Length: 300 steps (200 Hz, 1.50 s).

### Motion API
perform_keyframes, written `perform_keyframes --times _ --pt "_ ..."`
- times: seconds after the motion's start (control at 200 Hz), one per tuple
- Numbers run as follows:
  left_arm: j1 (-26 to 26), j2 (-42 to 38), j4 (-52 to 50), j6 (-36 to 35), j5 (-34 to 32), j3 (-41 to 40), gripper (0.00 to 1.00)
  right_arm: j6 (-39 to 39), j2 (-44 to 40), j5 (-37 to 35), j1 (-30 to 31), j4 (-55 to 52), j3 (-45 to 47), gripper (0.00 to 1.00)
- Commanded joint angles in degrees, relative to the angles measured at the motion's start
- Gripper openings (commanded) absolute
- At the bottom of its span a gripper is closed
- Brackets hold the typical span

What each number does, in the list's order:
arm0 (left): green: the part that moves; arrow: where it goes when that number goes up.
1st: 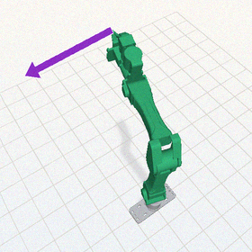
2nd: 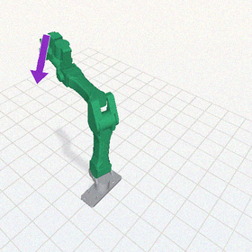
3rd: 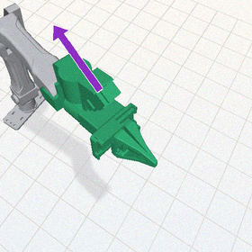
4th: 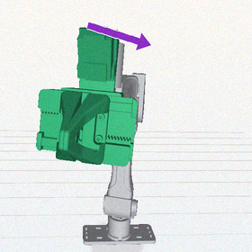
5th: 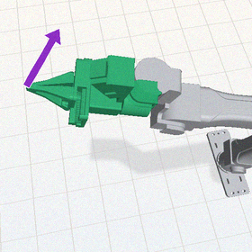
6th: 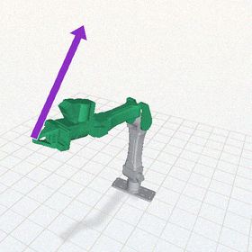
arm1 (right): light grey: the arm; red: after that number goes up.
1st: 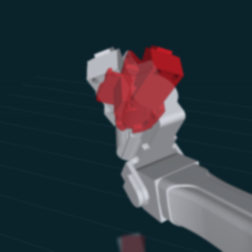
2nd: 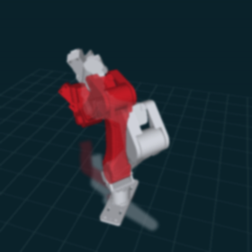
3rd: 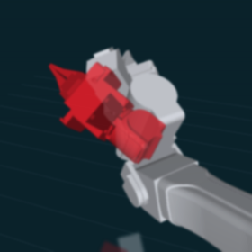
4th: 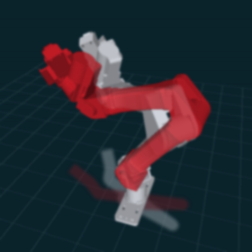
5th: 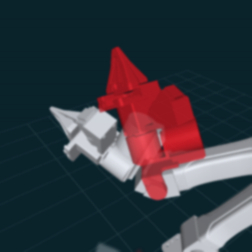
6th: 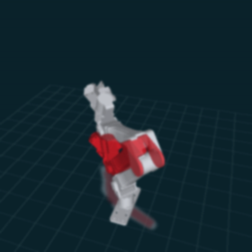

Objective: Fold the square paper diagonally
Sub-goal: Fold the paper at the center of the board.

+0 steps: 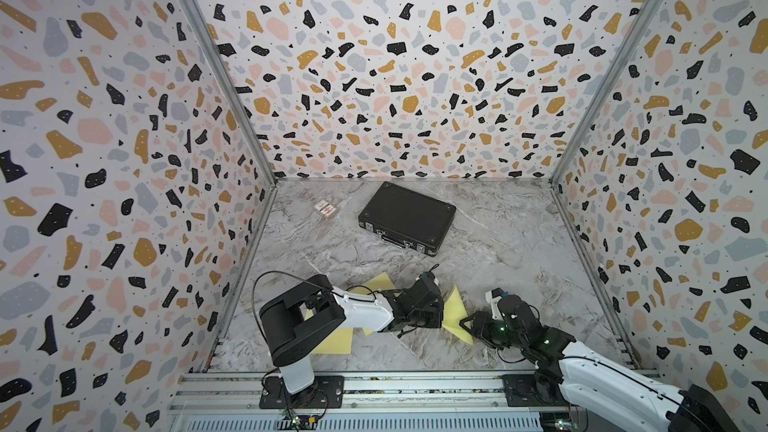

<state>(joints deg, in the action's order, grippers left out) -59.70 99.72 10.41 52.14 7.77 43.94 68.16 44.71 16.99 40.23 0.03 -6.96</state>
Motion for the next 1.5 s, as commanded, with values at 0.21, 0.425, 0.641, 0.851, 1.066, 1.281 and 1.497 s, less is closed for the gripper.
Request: perform_keyframes --times 0.21,0.425,0.641,0.851,1.066,1.281,1.497 --pt "0.4 4.1 -14.7 -1.1 -6.1 -2.3 0.0 4.9 3.7 1.9 0.0 6.0 1.1 0.48" --pt "0.4 4.2 -14.5 -1.1 -6.3 -2.4 0.0 5.8 3.6 3.0 0.0 7.9 2.0 0.32" --pt "0.3 4.1 -14.5 -1.1 -6.6 -2.6 0.0 5.5 3.4 1.9 0.0 5.9 2.0 0.08" --pt "0.2 4.3 -14.2 -1.0 -6.7 -2.9 0.0 4.6 5.0 2.8 0.0 7.8 2.0 0.0" --pt "0.2 4.3 -14.2 -1.1 -6.7 -2.9 0.0 4.2 3.6 2.8 0.0 4.8 1.8 0.35" --pt "0.2 4.6 -14.1 -1.1 -6.8 -2.9 0.0 5.3 -2.1 4.3 0.0 5.0 4.6 0.42" --pt "0.2 4.8 -14.3 -1.2 -7.2 -2.8 0.0 5.8 -8.2 5.6 0.0 5.4 6.3 0.25"
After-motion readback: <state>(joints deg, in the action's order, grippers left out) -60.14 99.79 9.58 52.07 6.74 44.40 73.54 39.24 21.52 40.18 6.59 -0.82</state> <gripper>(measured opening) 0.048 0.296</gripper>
